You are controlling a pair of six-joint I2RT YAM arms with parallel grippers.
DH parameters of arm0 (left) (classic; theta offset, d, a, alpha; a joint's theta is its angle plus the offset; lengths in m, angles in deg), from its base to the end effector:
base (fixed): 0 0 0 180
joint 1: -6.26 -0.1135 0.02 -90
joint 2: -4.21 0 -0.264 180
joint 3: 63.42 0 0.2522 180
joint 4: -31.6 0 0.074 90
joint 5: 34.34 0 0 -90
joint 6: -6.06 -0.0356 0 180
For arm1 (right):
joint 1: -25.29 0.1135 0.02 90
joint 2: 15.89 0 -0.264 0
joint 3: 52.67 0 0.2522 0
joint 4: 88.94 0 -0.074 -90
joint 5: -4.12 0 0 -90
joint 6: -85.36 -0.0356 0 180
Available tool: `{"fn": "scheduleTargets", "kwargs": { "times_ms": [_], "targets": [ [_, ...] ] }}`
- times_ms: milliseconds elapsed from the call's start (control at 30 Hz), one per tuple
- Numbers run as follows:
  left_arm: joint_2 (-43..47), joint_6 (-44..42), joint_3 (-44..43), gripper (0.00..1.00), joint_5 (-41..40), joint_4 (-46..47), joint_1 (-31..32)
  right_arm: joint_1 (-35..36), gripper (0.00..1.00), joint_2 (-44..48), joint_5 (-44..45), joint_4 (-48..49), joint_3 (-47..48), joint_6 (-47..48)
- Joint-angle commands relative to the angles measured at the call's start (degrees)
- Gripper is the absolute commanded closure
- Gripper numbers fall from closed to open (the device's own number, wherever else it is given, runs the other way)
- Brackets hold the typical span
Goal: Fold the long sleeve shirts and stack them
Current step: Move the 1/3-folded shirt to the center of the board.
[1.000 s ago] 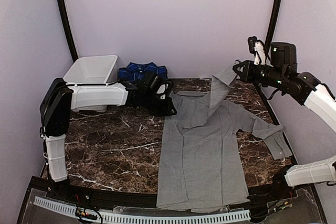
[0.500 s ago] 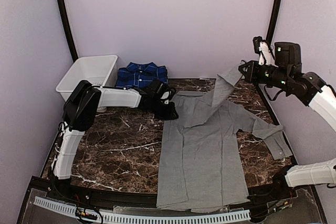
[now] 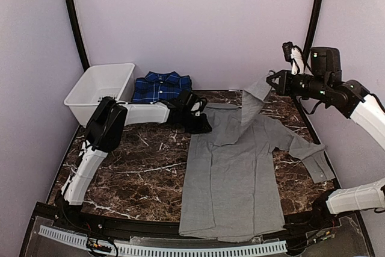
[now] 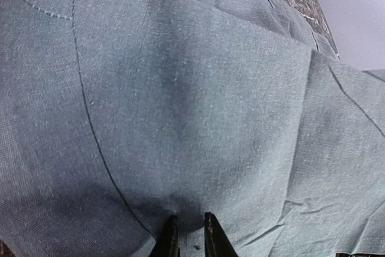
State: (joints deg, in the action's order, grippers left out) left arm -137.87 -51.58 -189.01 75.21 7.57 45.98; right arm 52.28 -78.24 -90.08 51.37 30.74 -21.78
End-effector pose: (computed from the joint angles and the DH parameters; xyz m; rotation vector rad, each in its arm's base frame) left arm 0.4169 -0.3618 0.1343 0.3508 2.4285 -1.0039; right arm 0.2097 0.1097 0.4030 -0.2173 1.9270 0.5889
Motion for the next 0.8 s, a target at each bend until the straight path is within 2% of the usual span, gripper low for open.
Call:
{"fn": "scheduleTargets", "kwargs": {
  "times_ms": [0, 367, 767],
  "targets": [
    [-3.4, 0.42, -3.84, 0.85, -0.47, -4.93, -1.47, 0.64, 1.0, -2.54, -7.37, 1.12, 1.86, 1.57],
    [-6.35, -1.92, -10.24, 0.83, 1.84, -7.52, -3.73, 12.75, 1.0, -13.48, -12.41, -0.85, 1.99, 1.99],
    [2.32, -4.89, -9.02, 0.72, 4.93, -8.99, -3.8, 18.08, 1.0, -27.87, -15.48, -3.36, 3.85, 2.51]
  ]
}}
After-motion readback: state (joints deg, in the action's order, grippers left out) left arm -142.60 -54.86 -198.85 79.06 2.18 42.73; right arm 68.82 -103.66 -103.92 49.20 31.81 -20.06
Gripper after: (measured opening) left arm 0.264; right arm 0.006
